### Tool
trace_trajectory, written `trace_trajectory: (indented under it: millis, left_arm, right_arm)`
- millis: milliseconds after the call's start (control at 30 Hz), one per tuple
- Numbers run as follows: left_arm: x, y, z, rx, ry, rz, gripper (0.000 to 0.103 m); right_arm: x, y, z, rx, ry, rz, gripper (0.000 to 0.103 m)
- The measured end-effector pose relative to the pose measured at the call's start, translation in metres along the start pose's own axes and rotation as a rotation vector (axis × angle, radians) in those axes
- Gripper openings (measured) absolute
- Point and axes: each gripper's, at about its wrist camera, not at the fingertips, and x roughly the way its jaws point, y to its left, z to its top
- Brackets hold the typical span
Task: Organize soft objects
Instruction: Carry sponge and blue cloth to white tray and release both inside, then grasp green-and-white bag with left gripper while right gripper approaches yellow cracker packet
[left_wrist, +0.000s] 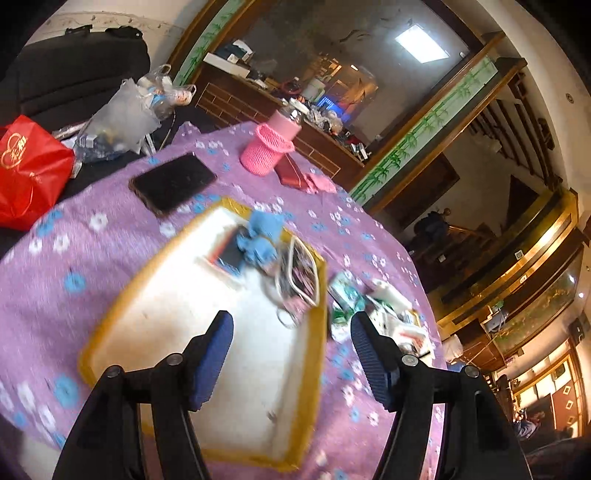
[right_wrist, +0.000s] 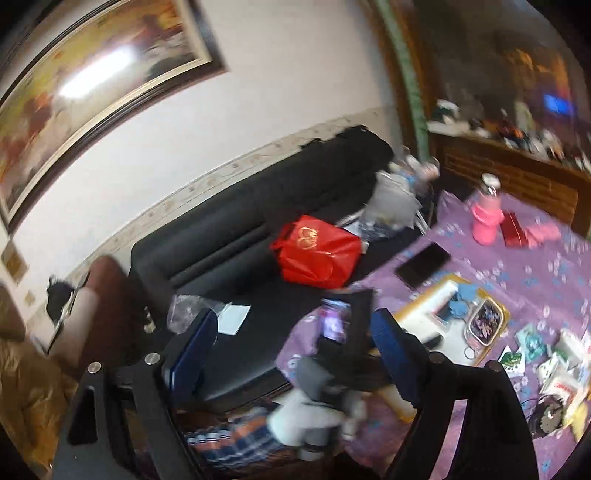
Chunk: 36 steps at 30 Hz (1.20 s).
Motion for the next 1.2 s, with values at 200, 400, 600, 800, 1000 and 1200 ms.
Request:
trace_trajectory:
  millis: [200, 400, 600, 800, 1000, 1200]
  left_arm:
    - [0.000, -0.041, -0.014, 0.070, 0.011, 0.013, 0.069]
    - [0.000, -0.068, -0.027, 0.113, 0.008, 0.031, 0.069]
    - [0.012, -0.082, -0.039, 0.185, 0.013, 0.100, 0.072]
    - [0.048, -0.091, -0.053, 0.234, 0.111, 0.138, 0.072]
    - [0.096, -0.129, -0.067, 0.375, 0.206, 0.149, 0.072]
    - [0.161, -0.167, -0.053, 0.657, 0.265, 0.253, 0.072]
  right_arm:
    - [-0.036, 0.055, -0.026, -0.106, 0.031, 0.010, 0.085]
    - [-0.074, 0.034, -0.057, -0.050, -0.010, -0.029, 0.085]
    - [-0.122, -0.062, -0.090, 0.118, -0.109, -0.118, 0.090]
    - [-0.151, -0.275, -0.164, 0.550, -0.228, -0.458, 0.089]
    - [-0.157, -0.397, -0.239, 0.708, -0.332, -0.673, 0.089]
    - [-0.141, -0.439, -0.266, 0.763, -0.329, -0.706, 0.089]
